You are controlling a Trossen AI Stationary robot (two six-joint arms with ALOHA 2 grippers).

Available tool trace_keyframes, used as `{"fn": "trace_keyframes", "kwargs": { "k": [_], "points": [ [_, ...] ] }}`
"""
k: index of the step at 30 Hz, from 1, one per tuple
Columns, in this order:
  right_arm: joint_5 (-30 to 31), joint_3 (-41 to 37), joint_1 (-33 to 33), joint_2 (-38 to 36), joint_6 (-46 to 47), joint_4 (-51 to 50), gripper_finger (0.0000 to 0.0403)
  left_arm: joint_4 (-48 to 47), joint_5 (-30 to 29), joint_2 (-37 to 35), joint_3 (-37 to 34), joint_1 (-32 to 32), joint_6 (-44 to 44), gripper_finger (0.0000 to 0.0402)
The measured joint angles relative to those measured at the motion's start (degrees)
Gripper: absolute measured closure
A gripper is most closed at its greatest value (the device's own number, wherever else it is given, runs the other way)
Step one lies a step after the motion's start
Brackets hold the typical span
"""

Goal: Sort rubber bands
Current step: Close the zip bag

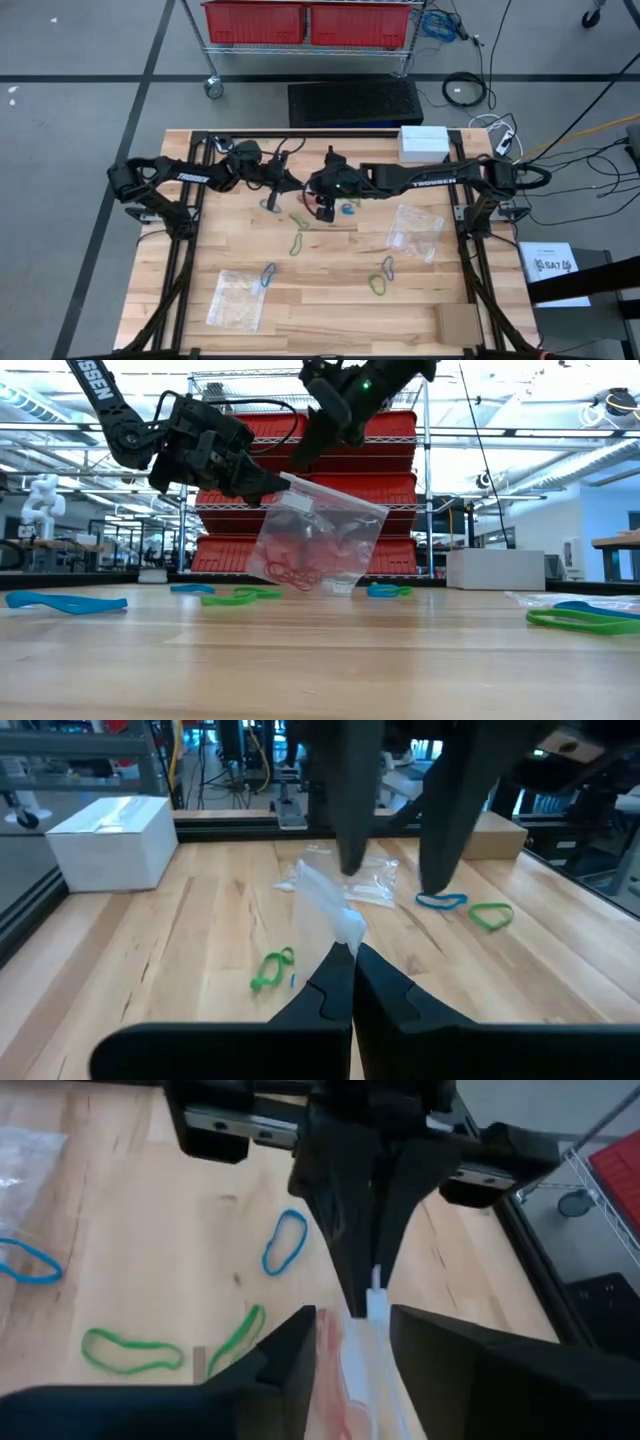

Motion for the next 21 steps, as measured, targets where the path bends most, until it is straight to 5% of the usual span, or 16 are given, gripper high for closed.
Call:
{"fn": "trace_keyframes", "kwargs": {
  "k": [21],
  "points": [
    [1.26,0.02,-1.96,2.78,-0.68,3.37,0.0313,0.55,-0.51,0.0,0.0,-0.59,-0.02,0.0401]
  ]
}}
